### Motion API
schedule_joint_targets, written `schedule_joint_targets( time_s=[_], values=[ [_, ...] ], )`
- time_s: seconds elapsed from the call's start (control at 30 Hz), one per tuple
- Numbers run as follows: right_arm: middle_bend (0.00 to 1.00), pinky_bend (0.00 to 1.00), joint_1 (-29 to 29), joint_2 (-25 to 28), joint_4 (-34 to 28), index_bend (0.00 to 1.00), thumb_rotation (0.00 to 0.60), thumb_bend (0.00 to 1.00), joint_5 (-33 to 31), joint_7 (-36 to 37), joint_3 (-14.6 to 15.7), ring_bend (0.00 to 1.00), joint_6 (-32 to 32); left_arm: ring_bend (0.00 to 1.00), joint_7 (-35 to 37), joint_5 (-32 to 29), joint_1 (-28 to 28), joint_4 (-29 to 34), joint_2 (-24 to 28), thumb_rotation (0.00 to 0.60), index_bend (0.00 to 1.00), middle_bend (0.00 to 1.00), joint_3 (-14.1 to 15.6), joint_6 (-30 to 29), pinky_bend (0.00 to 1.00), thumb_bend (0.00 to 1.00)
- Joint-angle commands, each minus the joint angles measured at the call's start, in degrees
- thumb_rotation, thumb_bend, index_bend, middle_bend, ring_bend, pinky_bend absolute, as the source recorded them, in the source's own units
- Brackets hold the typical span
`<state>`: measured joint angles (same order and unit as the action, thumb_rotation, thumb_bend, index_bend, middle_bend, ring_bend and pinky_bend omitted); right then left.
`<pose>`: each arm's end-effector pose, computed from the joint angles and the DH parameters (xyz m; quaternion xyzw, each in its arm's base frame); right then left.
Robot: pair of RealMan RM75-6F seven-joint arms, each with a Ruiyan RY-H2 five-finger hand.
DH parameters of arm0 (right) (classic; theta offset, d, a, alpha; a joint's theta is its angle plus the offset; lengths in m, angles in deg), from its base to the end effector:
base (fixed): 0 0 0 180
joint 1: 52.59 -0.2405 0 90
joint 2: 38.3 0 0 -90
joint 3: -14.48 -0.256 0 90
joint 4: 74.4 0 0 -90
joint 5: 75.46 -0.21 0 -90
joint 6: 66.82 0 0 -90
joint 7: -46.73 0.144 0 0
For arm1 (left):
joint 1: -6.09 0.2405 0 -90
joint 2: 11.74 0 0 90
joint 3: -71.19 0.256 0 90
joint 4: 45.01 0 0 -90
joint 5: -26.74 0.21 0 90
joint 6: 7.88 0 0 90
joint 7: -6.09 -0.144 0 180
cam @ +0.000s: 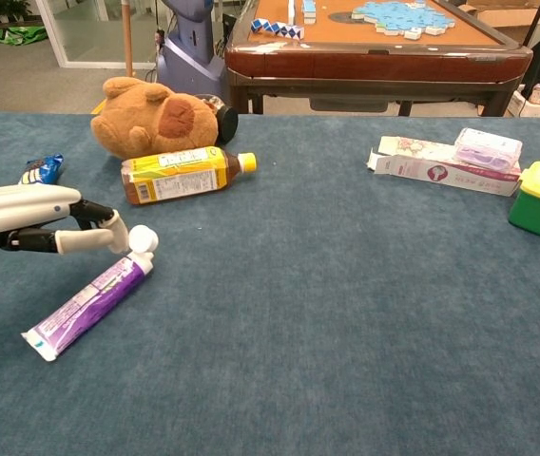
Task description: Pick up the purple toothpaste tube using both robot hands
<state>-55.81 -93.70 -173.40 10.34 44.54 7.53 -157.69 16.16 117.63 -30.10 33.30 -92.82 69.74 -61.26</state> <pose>-0.2894 -0.1841 0.2186 0.5701 -0.3203 0.4128 0.6340 -0.2139 0.3087 0.0056 -0.7876 -0.3885 -0.3611 0.3137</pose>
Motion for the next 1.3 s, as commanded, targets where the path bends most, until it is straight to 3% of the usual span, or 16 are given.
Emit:
schedule_joint_targets(
  time_s=[0.03,0.07,0.23,0.3,0.7,0.93,1.1,1.3],
  values=[
    [0.24,0.21,0.17,-0.08,0.34,0.12,0.600,0.04,-0.15,0.45,0.03,0.15,-0.07,0.22,0.54,1.32,-0.48,0.90,-0.31,0.002,0.31,0.32,0.01,-1.82,0.22,0.18],
    [0.24,0.21,0.21,-0.12,0.48,0.12,0.600,0.04,-0.20,0.65,0.04,0.15,-0.06,0.22,0.62,1.54,-0.43,1.11,-0.44,0.023,0.31,0.32,-0.07,-2.55,0.22,0.18],
    [0.24,0.21,0.06,-0.44,1.28,0.12,0.600,0.04,-0.19,1.49,0.07,0.15,0.42,0.22,-2.09,3.78,0.15,0.79,-1.17,0.487,0.23,0.30,0.13,-7.15,0.22,0.18],
    [0.24,0.21,-0.03,-0.56,1.51,0.12,0.600,0.04,-0.10,1.75,0.06,0.15,0.57,0.22,-2.90,3.80,0.31,0.92,-1.19,0.597,0.19,0.29,0.39,-7.53,0.22,0.18],
    [0.24,0.21,0.34,-0.50,1.51,0.12,0.600,0.04,0.18,2.26,0.55,0.15,0.74,0.16,-6.93,2.54,1.23,1.82,-3.27,0.600,0.00,0.18,1.64,-8.44,0.22,0.18],
    [0.24,0.21,1.16,-0.14,0.66,0.12,0.600,0.04,0.24,1.78,0.91,0.15,0.00,0.04,-7.26,4.38,2.49,0.41,-6.20,0.600,0.00,0.01,2.28,-12.61,0.16,0.18],
    [0.24,0.21,1.61,-0.01,0.17,0.12,0.600,0.04,0.39,1.34,1.14,0.15,-0.38,0.00,-5.86,7.17,3.56,-2.22,-7.89,0.600,0.00,0.00,2.65,-17.78,0.14,0.18],
    [0.24,0.21,1.71,-0.11,-0.06,0.12,0.600,0.04,0.34,1.17,1.28,0.15,-0.11,0.00,-5.20,9.52,4.07,-2.85,-7.42,0.600,0.00,0.00,4.56,-19.53,0.10,0.18]
  ],
)
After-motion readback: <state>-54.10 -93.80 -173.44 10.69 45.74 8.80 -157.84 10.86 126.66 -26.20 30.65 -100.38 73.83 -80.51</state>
